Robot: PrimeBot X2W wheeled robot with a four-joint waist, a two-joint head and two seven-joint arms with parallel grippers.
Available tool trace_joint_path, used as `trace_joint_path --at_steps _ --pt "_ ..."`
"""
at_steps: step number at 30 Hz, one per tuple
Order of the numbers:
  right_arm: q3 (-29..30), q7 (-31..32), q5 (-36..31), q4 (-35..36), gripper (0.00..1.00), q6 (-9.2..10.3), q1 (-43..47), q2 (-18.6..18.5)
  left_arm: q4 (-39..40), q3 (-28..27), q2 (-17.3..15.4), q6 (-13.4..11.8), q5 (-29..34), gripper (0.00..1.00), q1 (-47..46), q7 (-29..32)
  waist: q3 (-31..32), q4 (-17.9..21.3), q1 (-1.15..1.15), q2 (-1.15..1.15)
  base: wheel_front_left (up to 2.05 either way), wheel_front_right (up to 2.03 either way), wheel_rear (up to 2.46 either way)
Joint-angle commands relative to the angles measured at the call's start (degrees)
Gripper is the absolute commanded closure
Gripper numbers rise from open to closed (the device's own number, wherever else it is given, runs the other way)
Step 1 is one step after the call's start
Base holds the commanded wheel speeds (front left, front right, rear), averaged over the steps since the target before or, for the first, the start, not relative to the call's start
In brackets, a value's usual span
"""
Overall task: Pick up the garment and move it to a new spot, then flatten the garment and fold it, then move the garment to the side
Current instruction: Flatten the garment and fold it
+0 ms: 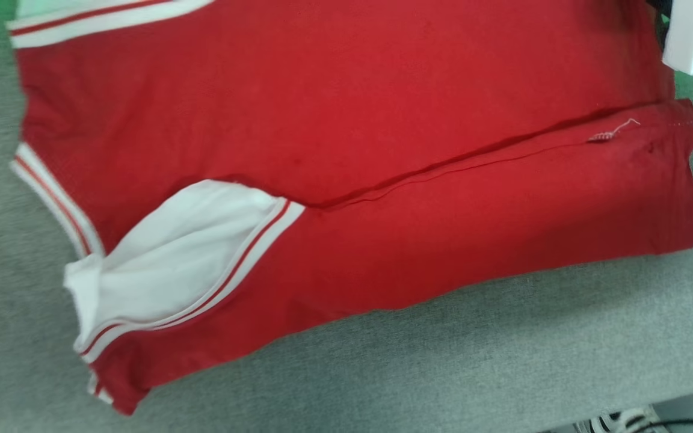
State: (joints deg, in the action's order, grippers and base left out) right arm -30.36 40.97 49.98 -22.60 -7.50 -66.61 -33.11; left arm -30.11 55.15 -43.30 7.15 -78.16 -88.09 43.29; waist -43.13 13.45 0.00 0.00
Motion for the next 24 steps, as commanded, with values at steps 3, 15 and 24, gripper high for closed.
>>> trace_joint_path --at_steps 3,15,24 --pt "0.4 -1.1 0.8 -0.1 1.00 0.02 2.5 -2.7 1.5 -0.7 2.0 0.4 -2.5 1.00 4.3 -5.1 4.5 -3.7 0.00 0.00 0.00 0.00 0.00" --pt "4.7 -3.1 2.6 9.6 1.00 0.02 16.7 -11.6 23.2 -1.4 -4.1 0.4 -7.6 1.00 22.4 -23.5 15.9 -10.7 0.00 0.00 0.00 0.00 0.00" --pt "14.9 -4.9 2.0 19.8 1.00 0.02 37.7 -15.1 41.0 0.7 -12.6 0.4 -7.4 1.00 41.8 -41.7 18.5 -13.1 0.00 0.00 0.00 0.00 0.00"
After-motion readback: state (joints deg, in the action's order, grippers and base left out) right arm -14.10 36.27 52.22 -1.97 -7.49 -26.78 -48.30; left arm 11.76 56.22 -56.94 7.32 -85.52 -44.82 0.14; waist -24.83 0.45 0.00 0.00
